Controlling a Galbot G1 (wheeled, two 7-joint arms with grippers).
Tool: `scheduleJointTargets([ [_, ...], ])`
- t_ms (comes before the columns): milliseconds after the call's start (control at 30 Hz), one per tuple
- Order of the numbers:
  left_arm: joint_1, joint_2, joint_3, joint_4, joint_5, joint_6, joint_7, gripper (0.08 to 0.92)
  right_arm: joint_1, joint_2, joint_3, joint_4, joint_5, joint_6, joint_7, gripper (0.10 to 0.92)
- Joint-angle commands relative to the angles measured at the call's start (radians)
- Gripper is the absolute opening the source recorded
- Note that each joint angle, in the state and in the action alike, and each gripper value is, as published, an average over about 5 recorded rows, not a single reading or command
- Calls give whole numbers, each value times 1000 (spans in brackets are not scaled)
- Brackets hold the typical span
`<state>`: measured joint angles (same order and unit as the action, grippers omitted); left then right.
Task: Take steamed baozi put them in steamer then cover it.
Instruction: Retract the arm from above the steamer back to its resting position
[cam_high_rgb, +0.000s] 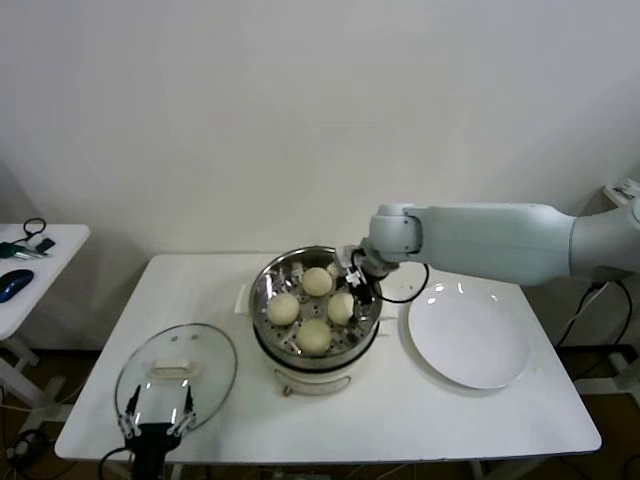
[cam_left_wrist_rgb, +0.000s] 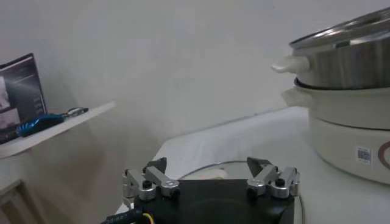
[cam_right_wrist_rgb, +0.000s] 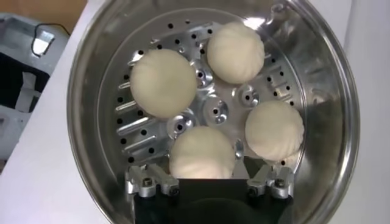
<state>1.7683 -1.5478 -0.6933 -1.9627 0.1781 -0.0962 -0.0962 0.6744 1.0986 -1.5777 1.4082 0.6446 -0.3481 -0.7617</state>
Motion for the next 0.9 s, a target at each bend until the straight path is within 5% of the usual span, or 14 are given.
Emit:
scheduleJointTargets([
  [33,11,3,5,-47,16,86,-1,823,26,-82,129,-9,76,42,-53,821],
  [200,11,11,-5,-75,42,101,49,823,-18,-222,288,1,124,17,-2,823],
  [467,-25,26,6,-37,-47,29,47,823,-379,-484,792,38,187,23,407,823],
  [733,-74,50,4,-14,-30,41,26,823,-948,-659,1313,141,101,156,641,823],
  [900,-86,64,3,-12,5,53,30,823,-1409,-627,1758,173,19,273,675,823],
])
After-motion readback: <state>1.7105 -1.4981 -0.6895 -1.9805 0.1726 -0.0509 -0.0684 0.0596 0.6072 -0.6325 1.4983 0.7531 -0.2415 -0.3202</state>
